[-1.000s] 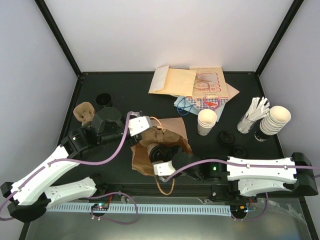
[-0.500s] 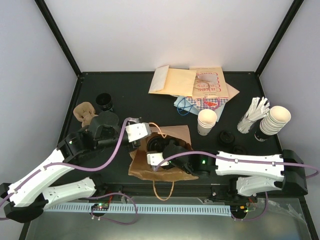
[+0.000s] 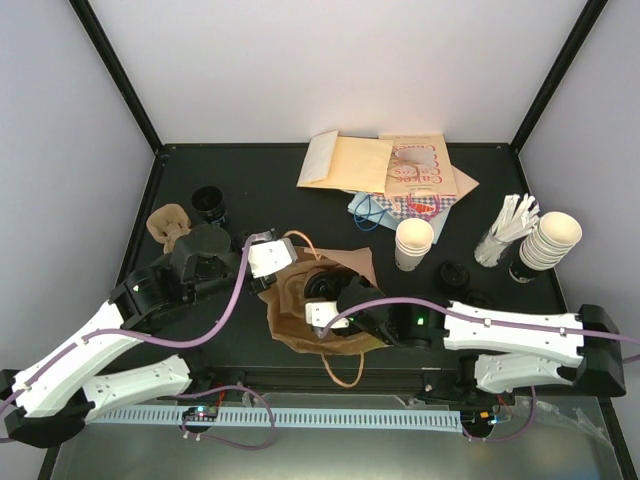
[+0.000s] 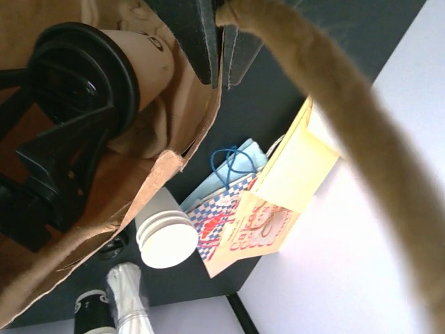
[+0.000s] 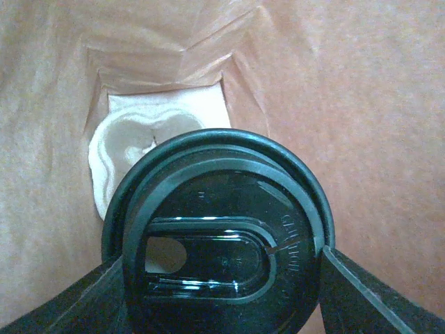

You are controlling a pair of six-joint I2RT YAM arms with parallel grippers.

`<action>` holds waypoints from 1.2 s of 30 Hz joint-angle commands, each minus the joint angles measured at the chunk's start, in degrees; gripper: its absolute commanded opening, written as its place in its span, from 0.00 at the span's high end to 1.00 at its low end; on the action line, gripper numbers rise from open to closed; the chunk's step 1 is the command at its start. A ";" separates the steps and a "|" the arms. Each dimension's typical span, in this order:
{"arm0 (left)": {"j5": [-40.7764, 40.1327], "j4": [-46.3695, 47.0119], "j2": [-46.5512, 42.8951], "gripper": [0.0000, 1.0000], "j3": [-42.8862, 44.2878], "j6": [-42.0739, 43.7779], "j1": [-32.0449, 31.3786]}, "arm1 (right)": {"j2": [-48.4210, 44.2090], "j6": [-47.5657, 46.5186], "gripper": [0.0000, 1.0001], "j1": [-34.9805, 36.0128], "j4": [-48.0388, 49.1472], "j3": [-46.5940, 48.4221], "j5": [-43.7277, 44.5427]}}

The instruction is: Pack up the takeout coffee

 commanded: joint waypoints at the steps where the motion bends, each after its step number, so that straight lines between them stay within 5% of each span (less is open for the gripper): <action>1: -8.46 5.19 -0.79 0.98 0.03 4.79 -0.25 | 3.94 0.59 0.46 -0.10 3.89 -0.91 -2.07; 5: -14.78 7.98 -1.24 0.98 -0.84 7.51 -0.25 | 9.84 0.07 0.46 -0.10 10.12 0.26 -1.34; 14: -15.75 12.76 -2.93 0.98 -3.89 13.69 -0.16 | 18.80 -0.53 0.48 -4.24 19.19 9.38 -1.66; 26: -4.10 13.92 -9.69 0.98 -16.16 9.60 -0.16 | 19.34 -2.99 0.51 -3.94 19.05 4.97 -0.26; 36: 1.72 10.26 -10.71 0.98 -14.34 5.76 -0.25 | 15.69 0.51 0.50 -3.33 12.39 2.77 2.95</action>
